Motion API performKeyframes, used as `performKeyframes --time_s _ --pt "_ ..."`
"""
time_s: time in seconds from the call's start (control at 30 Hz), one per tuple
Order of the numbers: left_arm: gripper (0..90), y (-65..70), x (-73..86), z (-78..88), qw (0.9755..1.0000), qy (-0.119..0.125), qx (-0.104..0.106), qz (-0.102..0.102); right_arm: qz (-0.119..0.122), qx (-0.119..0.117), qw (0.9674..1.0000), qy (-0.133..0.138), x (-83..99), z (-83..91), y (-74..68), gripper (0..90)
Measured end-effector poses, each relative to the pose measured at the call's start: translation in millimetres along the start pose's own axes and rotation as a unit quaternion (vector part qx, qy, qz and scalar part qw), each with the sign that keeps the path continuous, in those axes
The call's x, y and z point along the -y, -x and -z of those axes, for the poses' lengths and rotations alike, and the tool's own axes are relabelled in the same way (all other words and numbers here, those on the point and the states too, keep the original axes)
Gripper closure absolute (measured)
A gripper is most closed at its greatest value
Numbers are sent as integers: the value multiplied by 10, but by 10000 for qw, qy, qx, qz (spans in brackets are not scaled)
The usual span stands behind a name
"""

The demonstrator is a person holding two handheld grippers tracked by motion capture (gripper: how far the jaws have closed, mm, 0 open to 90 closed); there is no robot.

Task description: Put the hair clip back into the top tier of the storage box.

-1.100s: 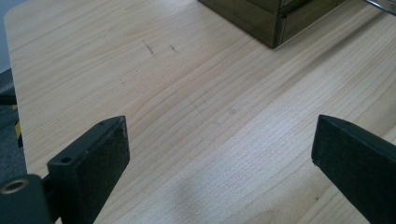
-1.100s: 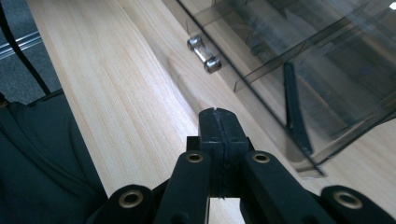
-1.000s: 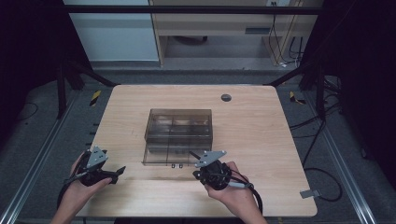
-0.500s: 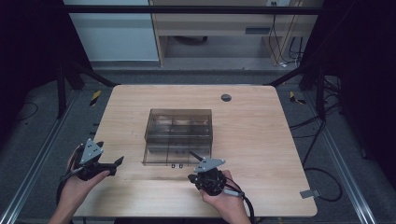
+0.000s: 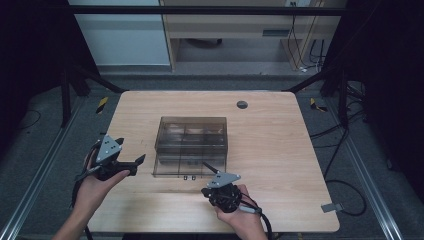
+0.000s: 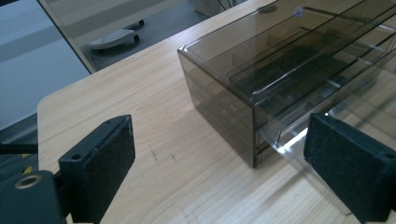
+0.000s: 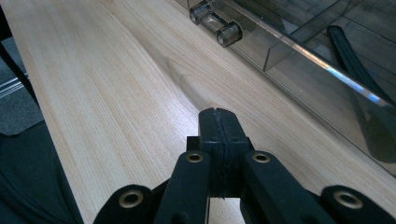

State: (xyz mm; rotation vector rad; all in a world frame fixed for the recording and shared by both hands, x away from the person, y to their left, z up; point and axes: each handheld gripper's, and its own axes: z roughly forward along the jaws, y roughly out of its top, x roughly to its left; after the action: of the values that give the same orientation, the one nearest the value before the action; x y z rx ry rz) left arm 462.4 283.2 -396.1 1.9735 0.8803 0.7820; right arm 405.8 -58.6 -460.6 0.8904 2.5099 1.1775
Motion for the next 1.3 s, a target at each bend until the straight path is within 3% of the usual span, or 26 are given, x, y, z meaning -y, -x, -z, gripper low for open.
performKeyframes --time_s 0.1,0.47,0.57,0.7,0.93,1.13,1.3 --pt "93 22 -83 -8 9999 30 90 47 -23 28 10000 -25 7 -10 -6 900" --pt "158 137 -372 -113 9997 55 200 -109 28 41 9998 -169 29 -74 -41 900" --pt "246 175 -424 -155 9998 28 159 -143 67 43 9998 -181 28 -84 -52 900" --pt "326 251 -490 -227 9999 64 154 -4 42 149 9998 -136 27 -80 -51 900" --pt "407 375 -571 -316 9997 71 215 -62 89 155 9998 -98 19 -72 -61 900" --pt "567 436 -591 -387 9995 -42 281 -139 77 188 9998 -66 19 -68 -61 900" --pt "700 440 -601 -466 9995 8 317 -89 105 185 9998 -62 16 -68 -68 900"
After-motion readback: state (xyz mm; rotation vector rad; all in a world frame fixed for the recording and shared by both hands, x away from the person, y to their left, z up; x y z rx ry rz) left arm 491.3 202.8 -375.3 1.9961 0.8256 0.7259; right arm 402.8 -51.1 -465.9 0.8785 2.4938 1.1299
